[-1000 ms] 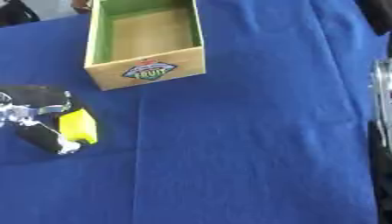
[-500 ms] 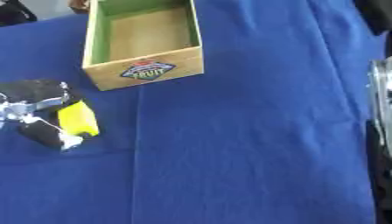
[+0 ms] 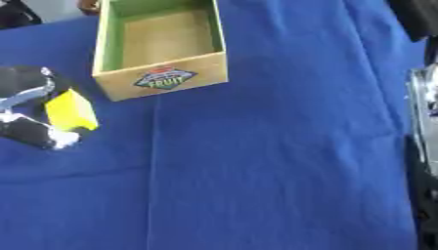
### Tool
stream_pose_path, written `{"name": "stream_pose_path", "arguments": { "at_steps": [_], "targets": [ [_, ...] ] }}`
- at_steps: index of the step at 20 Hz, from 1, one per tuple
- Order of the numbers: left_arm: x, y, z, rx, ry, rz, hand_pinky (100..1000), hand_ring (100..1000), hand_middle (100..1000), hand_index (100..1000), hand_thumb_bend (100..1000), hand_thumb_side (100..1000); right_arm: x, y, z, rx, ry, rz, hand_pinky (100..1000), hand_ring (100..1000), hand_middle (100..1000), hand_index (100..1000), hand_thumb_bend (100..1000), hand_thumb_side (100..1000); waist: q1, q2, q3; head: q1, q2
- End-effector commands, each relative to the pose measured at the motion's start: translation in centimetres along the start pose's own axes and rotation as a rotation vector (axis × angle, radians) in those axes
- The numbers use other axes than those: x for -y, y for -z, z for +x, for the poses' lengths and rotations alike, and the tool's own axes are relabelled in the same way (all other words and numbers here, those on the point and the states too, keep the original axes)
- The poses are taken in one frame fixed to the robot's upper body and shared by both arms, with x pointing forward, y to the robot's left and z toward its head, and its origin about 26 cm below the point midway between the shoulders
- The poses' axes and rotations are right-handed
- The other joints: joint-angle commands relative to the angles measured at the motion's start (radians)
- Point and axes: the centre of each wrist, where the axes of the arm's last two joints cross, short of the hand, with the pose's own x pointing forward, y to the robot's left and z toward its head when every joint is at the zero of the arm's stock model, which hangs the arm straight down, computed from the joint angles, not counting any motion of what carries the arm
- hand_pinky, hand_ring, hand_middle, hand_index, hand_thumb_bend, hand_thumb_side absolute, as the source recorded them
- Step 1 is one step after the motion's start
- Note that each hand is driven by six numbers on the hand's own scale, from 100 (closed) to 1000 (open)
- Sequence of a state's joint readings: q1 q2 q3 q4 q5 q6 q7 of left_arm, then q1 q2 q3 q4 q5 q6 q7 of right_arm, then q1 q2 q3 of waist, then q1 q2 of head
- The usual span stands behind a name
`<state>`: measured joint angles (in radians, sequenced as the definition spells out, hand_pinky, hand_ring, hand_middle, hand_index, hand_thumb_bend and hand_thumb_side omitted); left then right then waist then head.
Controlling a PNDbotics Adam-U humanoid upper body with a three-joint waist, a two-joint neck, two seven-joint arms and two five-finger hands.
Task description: Pick up objects on the table and place them in the box.
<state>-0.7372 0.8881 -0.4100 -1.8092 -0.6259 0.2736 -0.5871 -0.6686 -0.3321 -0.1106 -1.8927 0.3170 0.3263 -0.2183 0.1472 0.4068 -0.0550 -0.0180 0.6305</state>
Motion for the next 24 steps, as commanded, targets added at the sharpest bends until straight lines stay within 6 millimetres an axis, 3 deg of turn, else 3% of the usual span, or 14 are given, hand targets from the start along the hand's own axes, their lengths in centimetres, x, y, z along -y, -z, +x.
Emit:
{"name": "stream_pose_path", "arguments": {
  "at_steps": [1, 6, 10, 17, 24],
  "targets": [
    [-2.9, -2.2, -0.5, -0.029, 0.023, 0.086, 100, 341, 426, 703, 100, 395, 0.3, 0.2, 0.9, 0.038, -0.008, -0.013, 795, 667, 561, 648, 100, 545, -0.003, -0.037, 0.005, -0.008, 0.001],
    [-5.4, -3.7, 0.0, -0.025, 0.006, 0.208, 100, 317, 396, 667, 100, 370, 0.4, -0.2, 0.7, 0.03, -0.015, -0.017, 795, 667, 561, 649, 100, 541, 0.0, -0.054, 0.008, -0.014, 0.016],
    [-7.0, -3.5, 0.3, -0.021, -0.014, 0.287, 100, 301, 377, 647, 100, 354, 0.1, -0.4, 0.8, 0.035, -0.015, -0.013, 795, 668, 563, 650, 100, 543, 0.0, -0.067, 0.008, -0.016, 0.028],
    [-9.1, 0.0, 0.4, -0.011, -0.079, 0.35, 100, 274, 350, 621, 100, 338, -0.9, -0.6, 2.1, 0.089, 0.008, -0.005, 793, 678, 575, 657, 100, 560, -0.009, -0.088, 0.007, -0.007, 0.056],
    [-9.8, 3.3, -0.1, -0.031, -0.125, 0.379, 100, 260, 336, 611, 100, 339, -1.7, -0.5, 3.5, 0.158, 0.011, 0.006, 793, 681, 578, 659, 100, 580, -0.014, -0.09, 0.008, 0.008, 0.055]
  ]
}}
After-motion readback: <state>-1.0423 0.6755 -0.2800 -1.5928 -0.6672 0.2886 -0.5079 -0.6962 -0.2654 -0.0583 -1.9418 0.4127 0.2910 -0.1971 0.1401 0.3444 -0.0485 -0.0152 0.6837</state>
